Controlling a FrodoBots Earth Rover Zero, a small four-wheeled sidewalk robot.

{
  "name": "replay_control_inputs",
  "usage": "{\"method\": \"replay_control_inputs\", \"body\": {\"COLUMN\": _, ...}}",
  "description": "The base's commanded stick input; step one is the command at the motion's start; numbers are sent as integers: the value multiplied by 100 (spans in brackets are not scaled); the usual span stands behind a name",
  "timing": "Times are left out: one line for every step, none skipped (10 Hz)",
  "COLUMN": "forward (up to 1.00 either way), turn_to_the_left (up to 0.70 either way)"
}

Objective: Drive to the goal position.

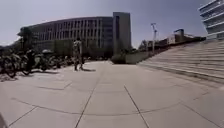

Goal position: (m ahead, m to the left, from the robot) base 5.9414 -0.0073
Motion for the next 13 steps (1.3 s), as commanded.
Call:
{"method": "replay_control_inputs", "body": {"forward": 100, "turn_to_the_left": 0}}
{"method": "replay_control_inputs", "body": {"forward": 100, "turn_to_the_left": 0}}
{"method": "replay_control_inputs", "body": {"forward": 100, "turn_to_the_left": 0}}
{"method": "replay_control_inputs", "body": {"forward": 100, "turn_to_the_left": 0}}
{"method": "replay_control_inputs", "body": {"forward": 100, "turn_to_the_left": 0}}
{"method": "replay_control_inputs", "body": {"forward": 100, "turn_to_the_left": 0}}
{"method": "replay_control_inputs", "body": {"forward": 100, "turn_to_the_left": 0}}
{"method": "replay_control_inputs", "body": {"forward": 100, "turn_to_the_left": 0}}
{"method": "replay_control_inputs", "body": {"forward": 100, "turn_to_the_left": 0}}
{"method": "replay_control_inputs", "body": {"forward": 100, "turn_to_the_left": 0}}
{"method": "replay_control_inputs", "body": {"forward": 100, "turn_to_the_left": 0}}
{"method": "replay_control_inputs", "body": {"forward": 100, "turn_to_the_left": 33}}
{"method": "replay_control_inputs", "body": {"forward": 100, "turn_to_the_left": 40}}
